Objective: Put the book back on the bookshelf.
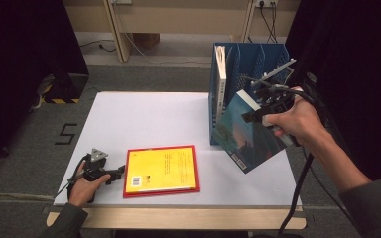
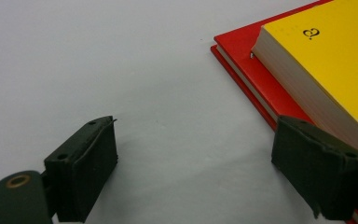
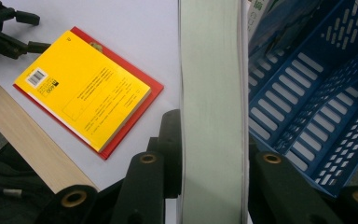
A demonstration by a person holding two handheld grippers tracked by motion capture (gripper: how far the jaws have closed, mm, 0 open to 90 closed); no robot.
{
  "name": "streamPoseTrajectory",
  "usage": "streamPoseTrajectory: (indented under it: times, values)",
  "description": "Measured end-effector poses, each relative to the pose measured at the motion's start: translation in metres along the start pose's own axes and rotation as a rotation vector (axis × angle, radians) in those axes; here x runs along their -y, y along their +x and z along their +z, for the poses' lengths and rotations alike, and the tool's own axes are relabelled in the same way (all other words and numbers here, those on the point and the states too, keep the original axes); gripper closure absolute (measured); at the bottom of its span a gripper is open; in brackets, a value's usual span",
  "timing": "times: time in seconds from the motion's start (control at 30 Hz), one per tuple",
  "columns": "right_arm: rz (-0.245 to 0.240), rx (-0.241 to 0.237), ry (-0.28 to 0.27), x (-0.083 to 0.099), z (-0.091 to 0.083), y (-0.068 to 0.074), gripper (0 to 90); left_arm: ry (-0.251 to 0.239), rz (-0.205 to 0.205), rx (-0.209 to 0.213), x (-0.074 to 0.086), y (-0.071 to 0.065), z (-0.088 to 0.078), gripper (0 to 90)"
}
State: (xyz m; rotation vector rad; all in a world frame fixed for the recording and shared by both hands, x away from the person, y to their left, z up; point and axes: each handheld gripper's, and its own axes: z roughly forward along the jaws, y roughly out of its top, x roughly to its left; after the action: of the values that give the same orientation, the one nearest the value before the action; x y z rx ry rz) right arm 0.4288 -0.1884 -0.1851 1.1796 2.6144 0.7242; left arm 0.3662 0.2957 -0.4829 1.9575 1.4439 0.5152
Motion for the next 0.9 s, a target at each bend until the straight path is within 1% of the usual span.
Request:
streamPoseTrajectory:
  times: [0.03,0.1,0.17,0.2,0.23,0.27,0.3,0.33,0.47,0.6,0.67,0.73,0.83,0.9]
  values:
    - [0.008,0.009,-0.004,0.0,-0.001,-0.001,73.6,0.0,0.0,0.0,0.0,0.0,0.0,13.0]
    - [0.011,0.011,-0.002,0.0,-0.002,-0.004,73.6,0.001,0.0,0.0,0.0,0.0,0.0,13.0]
    - [0.011,0.025,0.003,-0.001,-0.004,-0.007,73.6,0.001,0.0,0.0,0.0,0.0,0.0,12.9]
    - [0.016,0.038,0.002,-0.002,-0.006,-0.009,73.6,0.001,0.0,0.0,0.0,0.0,0.0,12.9]
    - [0.012,0.045,0.002,-0.004,-0.007,-0.011,73.6,0.001,0.002,0.0,0.0,0.0,0.0,12.9]
    - [0.023,0.058,0.007,-0.006,-0.009,-0.013,73.6,0.001,0.0,0.0,0.0,0.0,0.0,12.9]
    - [0.018,0.07,-0.001,-0.008,-0.011,-0.015,73.6,0.002,0.003,0.0,0.0,0.0,0.0,12.9]
    - [0.027,0.07,-0.004,-0.01,-0.014,-0.018,73.6,0.001,0.001,0.0,0.0,0.0,0.0,12.9]
    - [0.058,0.104,-0.019,-0.021,-0.022,-0.029,73.6,0.002,0.003,0.0,0.0,0.0,0.0,12.9]
    - [0.068,0.12,-0.014,-0.032,-0.021,-0.039,73.5,0.001,0.002,0.0,0.0,0.0,0.0,12.9]
    - [0.075,0.137,-0.018,-0.037,-0.02,-0.044,73.5,0.0,0.0,0.0,0.0,0.0,0.0,12.9]
    - [0.084,0.144,-0.02,-0.042,-0.019,-0.049,73.5,0.001,0.002,0.0,0.0,0.0,0.0,12.9]
    - [0.107,0.16,-0.038,-0.049,-0.02,-0.058,73.5,0.001,0.0,0.0,0.0,0.0,0.0,12.9]
    - [0.129,0.164,-0.06,-0.053,-0.021,-0.064,73.4,0.0,0.0,0.0,0.0,0.0,0.0,12.9]
